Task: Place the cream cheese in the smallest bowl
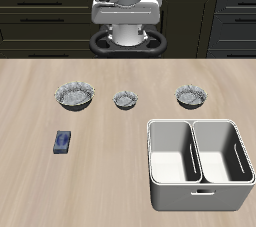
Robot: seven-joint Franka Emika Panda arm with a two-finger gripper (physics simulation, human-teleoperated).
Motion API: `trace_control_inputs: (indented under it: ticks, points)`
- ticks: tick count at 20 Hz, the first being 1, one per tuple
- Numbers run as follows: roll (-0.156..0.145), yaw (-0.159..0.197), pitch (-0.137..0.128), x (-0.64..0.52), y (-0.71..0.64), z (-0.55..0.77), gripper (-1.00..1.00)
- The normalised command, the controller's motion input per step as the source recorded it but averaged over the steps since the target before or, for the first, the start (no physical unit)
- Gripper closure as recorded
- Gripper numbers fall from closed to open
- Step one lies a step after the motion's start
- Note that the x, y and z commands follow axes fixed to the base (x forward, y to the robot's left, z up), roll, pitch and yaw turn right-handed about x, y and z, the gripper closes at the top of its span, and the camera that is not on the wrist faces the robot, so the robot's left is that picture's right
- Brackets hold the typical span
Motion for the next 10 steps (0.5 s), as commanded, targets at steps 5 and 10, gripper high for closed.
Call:
trace_control_inputs:
  ticks: [5, 10]
  points:
    - [0.001, 0.033, -0.002, 0.13, -0.24, 0.01, -1.00]
    - [-0.053, 0.035, -0.011, 0.16, -0.34, 0.03, -1.00]
